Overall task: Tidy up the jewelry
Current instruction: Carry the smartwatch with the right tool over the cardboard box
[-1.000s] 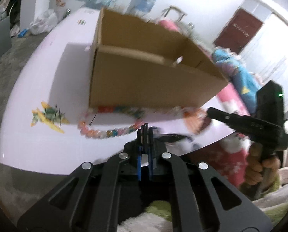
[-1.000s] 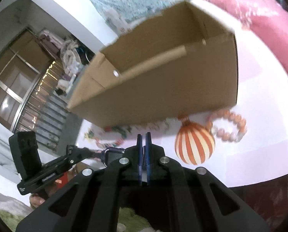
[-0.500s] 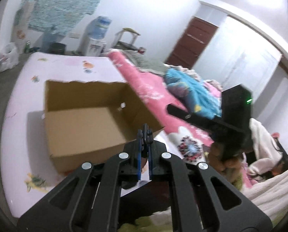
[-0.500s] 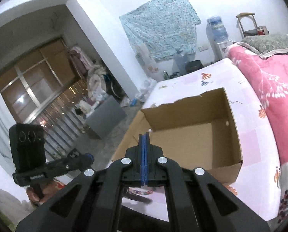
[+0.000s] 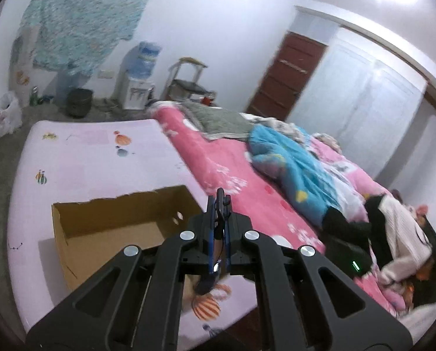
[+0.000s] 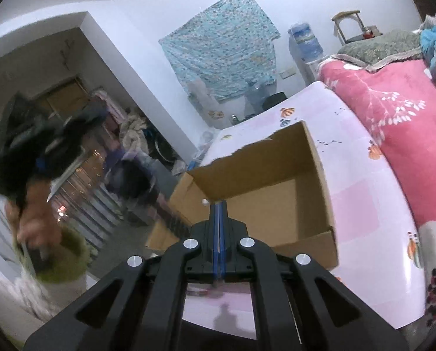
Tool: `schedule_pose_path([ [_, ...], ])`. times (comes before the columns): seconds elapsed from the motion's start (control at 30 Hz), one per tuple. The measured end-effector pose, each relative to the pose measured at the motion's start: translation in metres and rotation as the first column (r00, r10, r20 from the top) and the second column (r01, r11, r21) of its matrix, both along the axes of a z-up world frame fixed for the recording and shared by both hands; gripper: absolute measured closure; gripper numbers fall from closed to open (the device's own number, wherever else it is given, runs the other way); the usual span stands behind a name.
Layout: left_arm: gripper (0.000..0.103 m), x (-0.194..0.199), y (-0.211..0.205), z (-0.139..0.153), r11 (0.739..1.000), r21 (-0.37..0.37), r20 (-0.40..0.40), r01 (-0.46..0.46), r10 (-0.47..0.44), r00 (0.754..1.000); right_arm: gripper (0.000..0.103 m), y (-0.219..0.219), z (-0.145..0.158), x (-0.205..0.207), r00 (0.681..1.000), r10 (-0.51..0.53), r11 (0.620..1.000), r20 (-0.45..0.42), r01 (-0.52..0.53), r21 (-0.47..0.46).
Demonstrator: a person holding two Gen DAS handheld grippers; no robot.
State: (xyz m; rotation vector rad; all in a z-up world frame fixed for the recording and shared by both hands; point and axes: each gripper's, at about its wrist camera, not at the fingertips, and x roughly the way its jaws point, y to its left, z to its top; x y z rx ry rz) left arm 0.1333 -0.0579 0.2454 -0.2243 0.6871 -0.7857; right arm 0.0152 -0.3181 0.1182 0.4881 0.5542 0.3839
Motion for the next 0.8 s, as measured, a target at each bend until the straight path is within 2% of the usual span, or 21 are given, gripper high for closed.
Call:
schedule_pose_path([
  [0.13, 0.099, 0.042, -0.011, -0.019, 0.999, -0.001, -0.074, -0.054, 0.053, 0.996, 0.101, -0.004, -0.009, 0.001, 1.000, -0.012, 1.000, -0.013, 0.011, -0.022],
  [0.17, 0.099, 0.055, -0.015, -0.025, 0.998, -0.009, -0.110, -0.058, 0.057, 0.992, 0.101, -0.007, -0.011, 0.003, 1.000, -0.015, 1.000, -0.018, 0.015, -0.022],
  [0.23, 0.099, 0.069, -0.018, -0.029, 0.998, -0.028, -0.134, -0.057, 0.052, 0.990, 0.101, -0.011, -0.014, 0.005, 0.999, -0.020, 1.000, -0.025, 0.019, -0.011],
  [0.33, 0.099, 0.083, -0.027, -0.025, 0.997, -0.059, -0.150, -0.039, 0.030, 0.988, 0.101, -0.019, -0.017, 0.010, 0.999, -0.031, 1.000, -0.036, 0.031, -0.001],
  [0.47, 0.098, 0.092, -0.040, -0.029, 0.998, -0.047, -0.149, -0.028, 0.021, 0.989, 0.101, -0.027, -0.026, 0.014, 0.997, -0.040, 0.999, -0.063, 0.042, 0.023],
  [0.7, 0.098, 0.122, -0.066, -0.073, 0.999, -0.011, -0.234, -0.043, 0.039, 0.971, 0.101, -0.033, -0.040, 0.022, 0.994, -0.047, 0.997, -0.098, 0.052, 0.053],
  [0.8, 0.099, 0.138, -0.072, -0.085, 0.998, -0.027, -0.276, -0.055, 0.046, 0.960, 0.101, -0.034, -0.042, 0.023, 0.993, -0.049, 0.997, -0.107, 0.055, 0.053],
])
